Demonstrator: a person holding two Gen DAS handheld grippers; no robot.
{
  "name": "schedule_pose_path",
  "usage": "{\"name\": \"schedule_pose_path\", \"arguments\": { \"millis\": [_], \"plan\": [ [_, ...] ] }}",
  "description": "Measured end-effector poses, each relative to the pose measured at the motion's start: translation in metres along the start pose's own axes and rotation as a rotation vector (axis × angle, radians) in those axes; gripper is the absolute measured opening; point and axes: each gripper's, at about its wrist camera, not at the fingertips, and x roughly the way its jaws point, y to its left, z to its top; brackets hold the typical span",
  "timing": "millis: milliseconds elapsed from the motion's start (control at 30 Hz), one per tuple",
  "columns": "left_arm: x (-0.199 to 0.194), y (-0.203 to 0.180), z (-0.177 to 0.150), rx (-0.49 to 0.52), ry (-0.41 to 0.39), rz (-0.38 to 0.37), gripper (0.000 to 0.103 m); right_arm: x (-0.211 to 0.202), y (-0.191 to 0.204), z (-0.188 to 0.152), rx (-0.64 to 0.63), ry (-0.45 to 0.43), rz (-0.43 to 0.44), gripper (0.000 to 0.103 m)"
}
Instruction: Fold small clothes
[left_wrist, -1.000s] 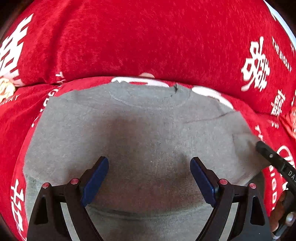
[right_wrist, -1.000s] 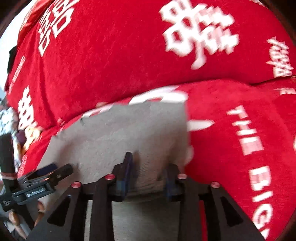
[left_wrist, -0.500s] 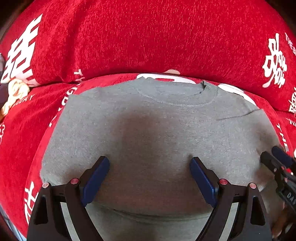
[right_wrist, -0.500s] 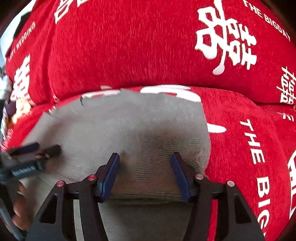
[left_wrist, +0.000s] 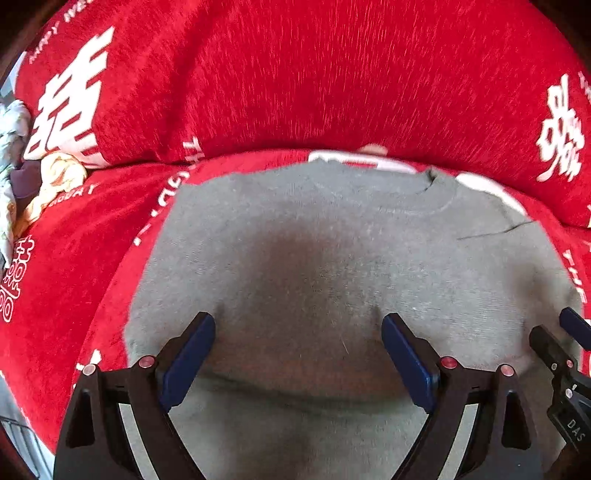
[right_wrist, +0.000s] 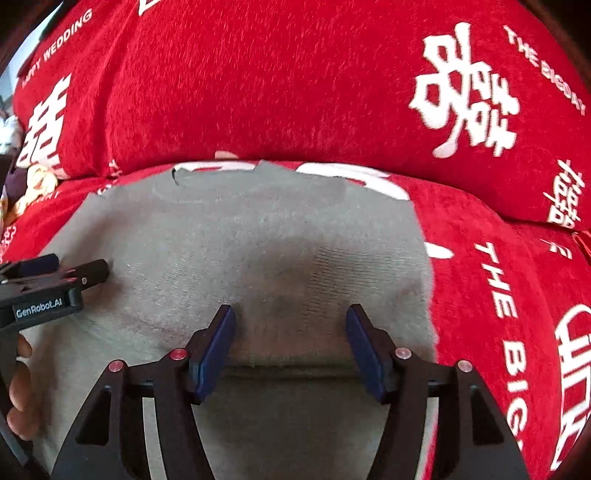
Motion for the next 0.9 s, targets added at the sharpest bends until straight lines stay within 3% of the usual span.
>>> {"name": "schedule_pose_path", "arguments": {
  "millis": [133,300,367,667,733,900],
  "plan": [
    [-0.012,0.002,-0.018,0.017,-0.009,-0.002,0.092,-0.022,0.015,-0.015,-0.052,-0.024,0.0,0.067],
    [-0.013,0.004,-0.043,0.015,0.005,-0.011,0.092,-0.012,0.024,-0.045,-0.056,0.055,-0.008,0.067],
    [-0.013,0.003,-0.052,0.021,0.015,-0.013,0.092,-0.016,0.025,-0.052,-0.064,0.016,-0.027,0.069],
    [-0.029,0.009,-0.089,0.039,-0.017,-0.024,0.093,-0.04,0.03,-0.082,-0.057,0.0,-0.032,0.073],
    [-0.032,0.01,-0.097,0.042,-0.024,-0.012,0.102,-0.046,0.03,-0.09,-0.056,-0.014,-0.03,0.073],
    [-0.038,0.017,-0.112,0.033,-0.043,-0.03,0.102,-0.061,0.031,-0.11,-0.064,-0.041,-0.032,0.076]
  ]
}}
